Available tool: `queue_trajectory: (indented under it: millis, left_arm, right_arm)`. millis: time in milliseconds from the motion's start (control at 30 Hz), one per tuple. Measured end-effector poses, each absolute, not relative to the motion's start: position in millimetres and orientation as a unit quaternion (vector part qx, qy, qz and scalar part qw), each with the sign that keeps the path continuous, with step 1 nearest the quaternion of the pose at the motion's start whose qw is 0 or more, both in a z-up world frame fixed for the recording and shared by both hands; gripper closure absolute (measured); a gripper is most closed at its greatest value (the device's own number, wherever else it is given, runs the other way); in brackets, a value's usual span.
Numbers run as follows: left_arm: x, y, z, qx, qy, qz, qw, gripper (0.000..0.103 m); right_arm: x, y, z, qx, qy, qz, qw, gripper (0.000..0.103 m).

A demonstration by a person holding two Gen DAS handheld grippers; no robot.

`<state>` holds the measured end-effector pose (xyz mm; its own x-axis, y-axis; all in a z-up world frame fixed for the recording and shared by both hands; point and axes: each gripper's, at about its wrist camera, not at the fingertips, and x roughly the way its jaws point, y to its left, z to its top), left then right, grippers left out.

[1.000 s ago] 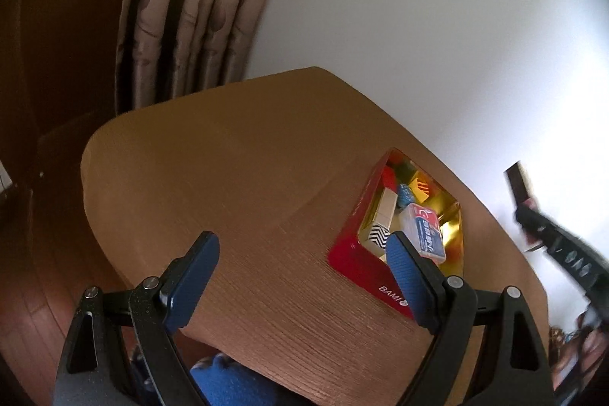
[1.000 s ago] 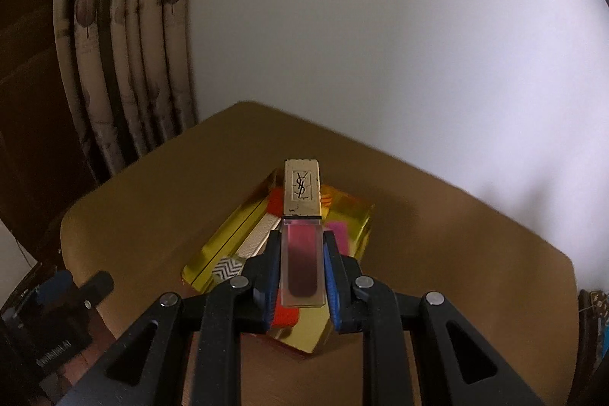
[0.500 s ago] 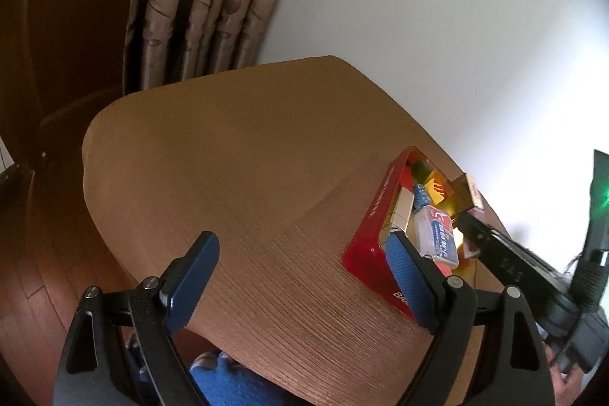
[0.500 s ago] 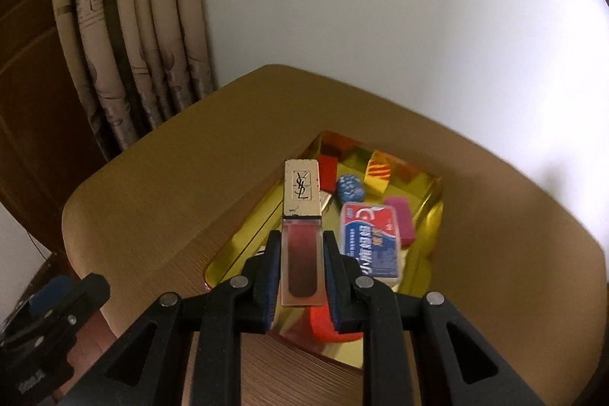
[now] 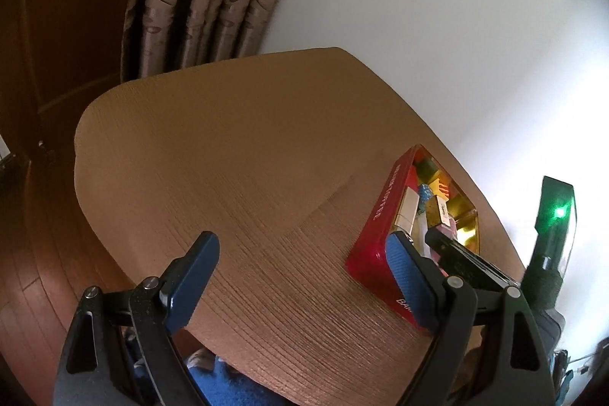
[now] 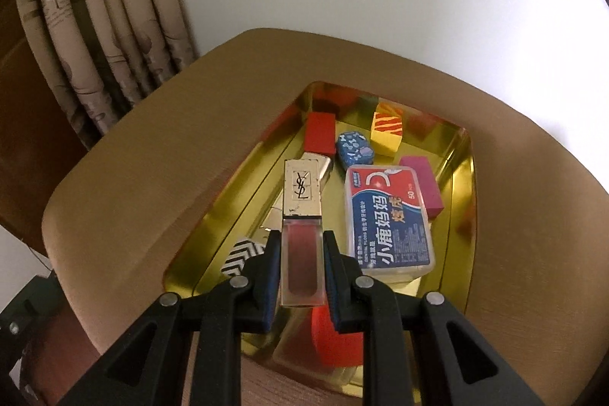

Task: Organize rigid objects
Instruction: 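Carry the lipstick with the right gripper over the tin, then open the right gripper to drop the lipstick into the tin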

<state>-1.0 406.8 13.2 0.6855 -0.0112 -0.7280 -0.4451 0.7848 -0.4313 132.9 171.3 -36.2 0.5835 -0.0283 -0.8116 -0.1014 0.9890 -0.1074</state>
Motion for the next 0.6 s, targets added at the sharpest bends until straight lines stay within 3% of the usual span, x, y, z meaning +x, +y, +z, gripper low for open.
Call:
queue_trajectory:
  millis: [600]
  left_arm:
    - [3.3,397.9,10.1,-0.298,0.387,0.114,0.865,0.017]
  right_arm:
    - [151.7,166.5,-60.0,-0.053,0.482,-0.003,0.875,0.083]
